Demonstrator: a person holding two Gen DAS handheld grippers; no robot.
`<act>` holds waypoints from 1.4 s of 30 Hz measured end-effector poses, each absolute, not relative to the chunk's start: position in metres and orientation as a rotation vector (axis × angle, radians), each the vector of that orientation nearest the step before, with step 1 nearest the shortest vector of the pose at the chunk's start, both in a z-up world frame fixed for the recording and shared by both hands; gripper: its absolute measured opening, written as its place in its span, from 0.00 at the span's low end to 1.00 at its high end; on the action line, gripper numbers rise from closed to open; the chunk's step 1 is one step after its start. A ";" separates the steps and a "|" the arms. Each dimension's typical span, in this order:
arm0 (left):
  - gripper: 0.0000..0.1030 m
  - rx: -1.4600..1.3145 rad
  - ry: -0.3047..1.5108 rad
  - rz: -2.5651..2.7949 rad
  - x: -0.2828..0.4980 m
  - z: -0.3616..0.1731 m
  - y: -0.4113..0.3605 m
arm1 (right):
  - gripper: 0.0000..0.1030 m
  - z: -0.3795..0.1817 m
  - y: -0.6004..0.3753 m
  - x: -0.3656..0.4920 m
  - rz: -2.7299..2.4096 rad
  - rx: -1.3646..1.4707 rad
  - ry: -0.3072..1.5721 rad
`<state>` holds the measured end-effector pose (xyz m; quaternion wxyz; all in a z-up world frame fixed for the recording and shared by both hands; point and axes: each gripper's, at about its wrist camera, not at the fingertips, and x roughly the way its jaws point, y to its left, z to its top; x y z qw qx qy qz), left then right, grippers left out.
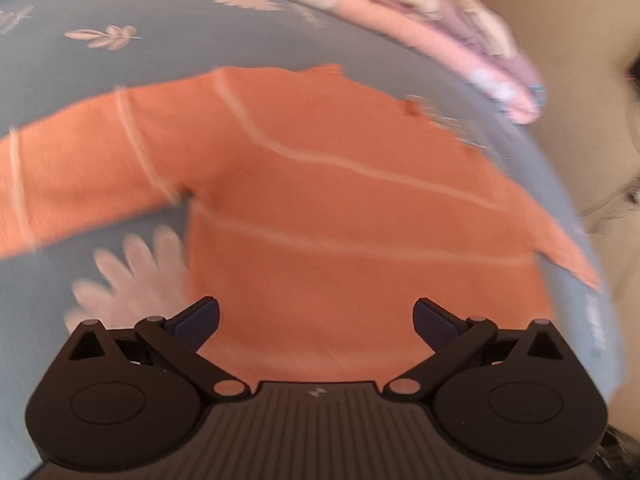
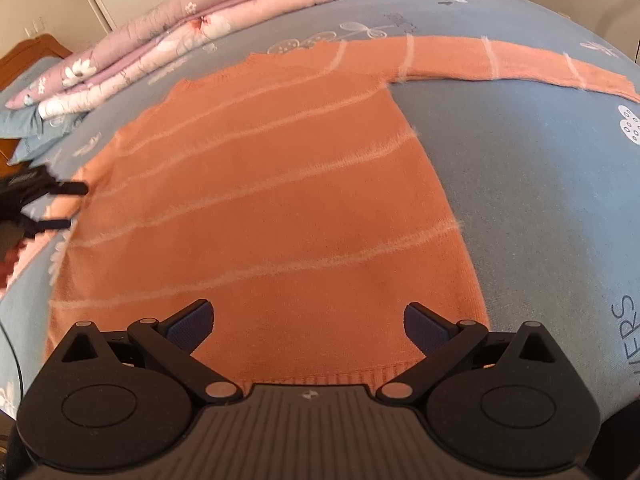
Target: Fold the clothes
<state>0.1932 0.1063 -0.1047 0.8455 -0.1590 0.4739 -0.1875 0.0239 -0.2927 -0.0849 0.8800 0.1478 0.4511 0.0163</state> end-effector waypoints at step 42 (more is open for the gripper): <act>0.99 -0.351 1.258 -0.272 0.047 -0.132 0.069 | 1.00 -0.102 -0.316 -0.017 -0.022 0.391 1.086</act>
